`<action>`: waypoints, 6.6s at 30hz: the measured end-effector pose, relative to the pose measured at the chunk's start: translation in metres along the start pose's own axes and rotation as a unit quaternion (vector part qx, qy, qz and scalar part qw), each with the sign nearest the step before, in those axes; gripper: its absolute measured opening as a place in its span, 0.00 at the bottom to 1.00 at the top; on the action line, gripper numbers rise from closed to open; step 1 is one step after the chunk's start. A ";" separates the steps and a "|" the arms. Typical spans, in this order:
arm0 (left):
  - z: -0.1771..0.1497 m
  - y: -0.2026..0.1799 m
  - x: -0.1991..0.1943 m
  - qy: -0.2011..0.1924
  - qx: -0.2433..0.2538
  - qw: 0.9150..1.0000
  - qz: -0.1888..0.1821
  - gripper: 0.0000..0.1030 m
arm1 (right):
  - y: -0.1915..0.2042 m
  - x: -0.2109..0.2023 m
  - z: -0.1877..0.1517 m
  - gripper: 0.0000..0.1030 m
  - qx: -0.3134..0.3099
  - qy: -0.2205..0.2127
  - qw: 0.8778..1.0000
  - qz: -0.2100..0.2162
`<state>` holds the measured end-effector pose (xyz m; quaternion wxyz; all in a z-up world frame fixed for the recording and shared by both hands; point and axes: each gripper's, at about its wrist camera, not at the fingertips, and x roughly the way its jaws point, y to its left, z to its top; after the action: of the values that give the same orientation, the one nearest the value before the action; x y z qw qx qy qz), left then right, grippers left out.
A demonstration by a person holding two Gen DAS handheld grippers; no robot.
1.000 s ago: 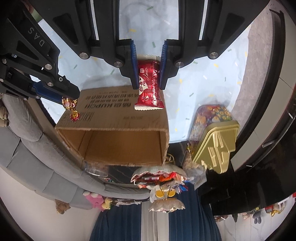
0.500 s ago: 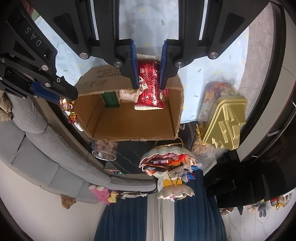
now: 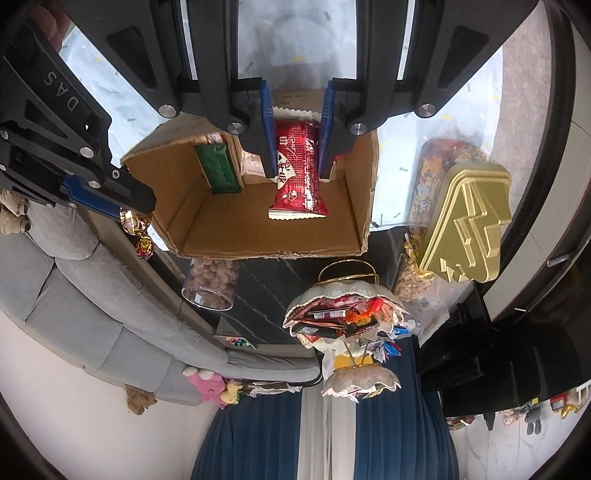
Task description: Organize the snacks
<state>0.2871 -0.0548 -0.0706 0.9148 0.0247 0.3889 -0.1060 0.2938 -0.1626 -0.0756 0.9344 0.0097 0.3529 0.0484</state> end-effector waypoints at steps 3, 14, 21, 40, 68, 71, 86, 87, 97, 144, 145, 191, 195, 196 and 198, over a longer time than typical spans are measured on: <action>0.004 0.003 0.006 0.001 -0.005 1.000 -0.004 0.21 | -0.001 0.006 0.004 0.18 -0.002 0.001 1.000 -0.002; 0.014 0.002 0.026 0.002 0.000 1.000 -0.010 0.21 | -0.008 0.027 0.012 0.18 -0.004 0.011 1.000 0.002; 0.017 0.007 0.041 0.010 -0.004 1.000 -0.007 0.21 | -0.011 0.043 0.017 0.18 -0.009 0.021 1.000 0.003; 0.018 0.004 0.027 0.008 0.012 1.000 0.001 0.63 | -0.026 0.029 0.015 0.60 0.018 0.026 0.999 -0.012; -0.060 -0.006 -0.086 -0.016 0.001 0.999 0.030 0.70 | -0.003 -0.078 -0.042 0.75 0.000 -0.006 1.000 -0.016; -0.068 -0.007 -0.097 -0.015 -0.007 0.999 0.034 0.70 | -0.003 -0.087 -0.051 0.75 0.001 -0.006 1.000 -0.017; -0.117 -0.012 -0.145 0.002 -0.019 0.999 0.043 0.70 | 0.006 -0.135 -0.086 0.75 0.001 -0.008 1.000 -0.029; -0.119 -0.012 -0.147 0.002 -0.020 0.999 0.046 0.71 | 0.007 -0.138 -0.088 0.75 0.002 -0.007 0.999 -0.031; -0.132 -0.015 -0.166 0.000 -0.020 0.998 0.054 0.77 | 0.009 -0.163 -0.107 0.75 0.005 0.008 0.999 -0.041; -0.156 -0.022 -0.191 0.003 -0.033 0.998 0.055 0.80 | 0.007 -0.191 -0.123 0.80 0.012 0.019 0.998 -0.064; -0.156 -0.022 -0.190 0.003 -0.033 0.998 0.055 0.80 | 0.007 -0.192 -0.122 0.80 0.012 0.018 0.998 -0.065; -0.155 -0.022 -0.191 0.002 -0.033 0.998 0.056 0.80 | 0.007 -0.192 -0.122 0.80 0.013 0.016 0.998 -0.064; -0.152 -0.022 -0.192 0.001 -0.034 0.998 0.056 0.80 | 0.008 -0.192 -0.121 0.80 0.013 0.016 0.998 -0.064; -0.151 -0.021 -0.192 0.002 -0.034 0.998 0.057 0.80 | 0.008 -0.192 -0.122 0.80 0.013 0.016 0.998 -0.064; -0.152 -0.021 -0.192 0.002 -0.035 0.998 0.057 0.80 | 0.008 -0.192 -0.122 0.80 0.013 0.016 0.998 -0.064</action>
<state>0.0457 -0.0223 -0.0377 0.9190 0.0154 0.3920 -0.0399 0.0695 -0.1756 -0.0400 0.9297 -0.0020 0.3679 -0.0158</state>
